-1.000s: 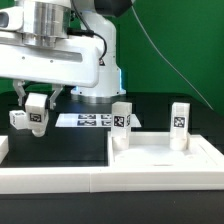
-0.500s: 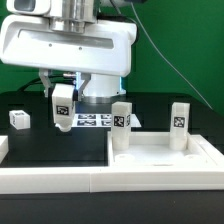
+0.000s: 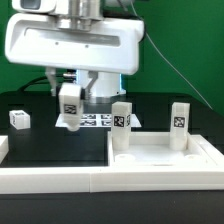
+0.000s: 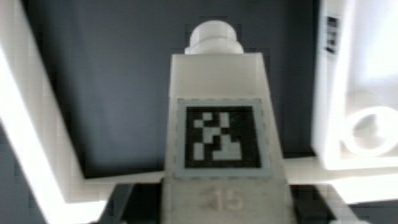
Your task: Assemble square table
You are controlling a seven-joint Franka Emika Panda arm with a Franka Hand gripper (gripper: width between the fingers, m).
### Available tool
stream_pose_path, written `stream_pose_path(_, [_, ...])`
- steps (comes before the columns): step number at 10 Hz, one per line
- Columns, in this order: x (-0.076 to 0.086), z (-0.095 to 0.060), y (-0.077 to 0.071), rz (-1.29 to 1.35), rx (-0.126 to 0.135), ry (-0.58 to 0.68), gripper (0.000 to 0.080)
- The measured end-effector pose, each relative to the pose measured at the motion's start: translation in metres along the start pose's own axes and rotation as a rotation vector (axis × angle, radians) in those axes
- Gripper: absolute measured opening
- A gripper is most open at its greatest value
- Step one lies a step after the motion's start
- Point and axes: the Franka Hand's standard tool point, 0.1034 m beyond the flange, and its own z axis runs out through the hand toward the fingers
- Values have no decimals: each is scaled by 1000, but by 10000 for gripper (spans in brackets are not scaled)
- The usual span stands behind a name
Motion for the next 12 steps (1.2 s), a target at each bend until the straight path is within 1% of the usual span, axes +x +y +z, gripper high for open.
stream_pose_path(3, [13, -16, -60, 84, 24, 10, 290])
stream_pose_path(4, [15, -15, -66, 87, 23, 16, 290])
stream_pose_path(6, [18, -14, -65, 83, 24, 55, 290])
stream_pose_path(8, [23, -13, -70, 87, 30, 191, 290])
stream_pose_path(9, [26, -16, -82, 87, 42, 276, 290])
stream_pose_path(10, [24, -15, -92, 79, 48, 294, 290])
stream_pose_path(12, [28, -18, -110, 56, 55, 304, 290])
